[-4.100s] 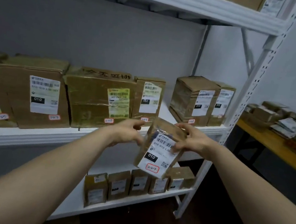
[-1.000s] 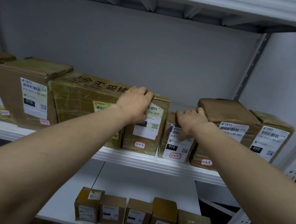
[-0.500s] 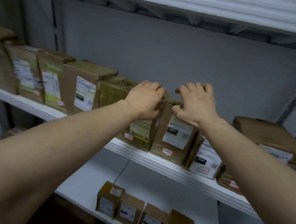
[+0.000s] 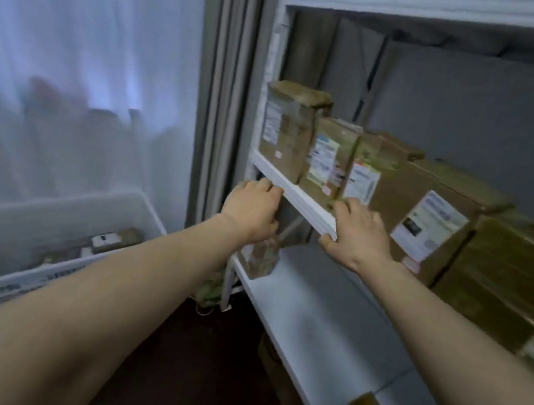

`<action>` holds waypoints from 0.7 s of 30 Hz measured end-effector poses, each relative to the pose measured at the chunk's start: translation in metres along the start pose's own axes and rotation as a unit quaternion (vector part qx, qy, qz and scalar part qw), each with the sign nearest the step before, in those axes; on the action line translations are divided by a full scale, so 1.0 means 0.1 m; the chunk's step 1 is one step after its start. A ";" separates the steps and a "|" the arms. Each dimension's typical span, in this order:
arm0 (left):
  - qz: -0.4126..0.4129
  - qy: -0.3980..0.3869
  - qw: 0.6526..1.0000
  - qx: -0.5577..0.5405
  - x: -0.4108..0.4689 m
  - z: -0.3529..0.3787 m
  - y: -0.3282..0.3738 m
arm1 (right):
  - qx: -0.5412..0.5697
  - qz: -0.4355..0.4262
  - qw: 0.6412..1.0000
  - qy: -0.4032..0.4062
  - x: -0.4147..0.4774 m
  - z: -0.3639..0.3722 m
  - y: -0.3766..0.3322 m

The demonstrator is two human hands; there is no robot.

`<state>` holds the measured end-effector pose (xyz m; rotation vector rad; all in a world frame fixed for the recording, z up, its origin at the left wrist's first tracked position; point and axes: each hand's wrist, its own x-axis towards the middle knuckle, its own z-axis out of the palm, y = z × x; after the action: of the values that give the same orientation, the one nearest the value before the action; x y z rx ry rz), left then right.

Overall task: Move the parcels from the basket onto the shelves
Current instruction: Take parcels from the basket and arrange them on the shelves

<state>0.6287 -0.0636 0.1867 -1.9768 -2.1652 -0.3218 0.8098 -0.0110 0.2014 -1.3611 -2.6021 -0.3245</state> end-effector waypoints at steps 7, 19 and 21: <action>-0.173 -0.108 0.979 0.022 -0.27 0.55 -2.18 | 0.058 -0.113 0.985 -0.118 1.16 0.80 -1.76; -0.378 -0.222 0.899 -0.004 -0.48 1.48 -4.62 | 0.079 -0.207 0.942 -0.252 2.83 2.13 -3.64; -0.394 -0.237 0.888 -0.006 -0.37 1.70 -4.91 | 0.092 -0.206 0.931 -0.287 3.17 2.42 -3.87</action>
<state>0.1438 -0.0925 -0.0014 -1.1396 -3.2154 0.0676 0.2975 0.0899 0.0125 -0.9336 -3.2886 0.3162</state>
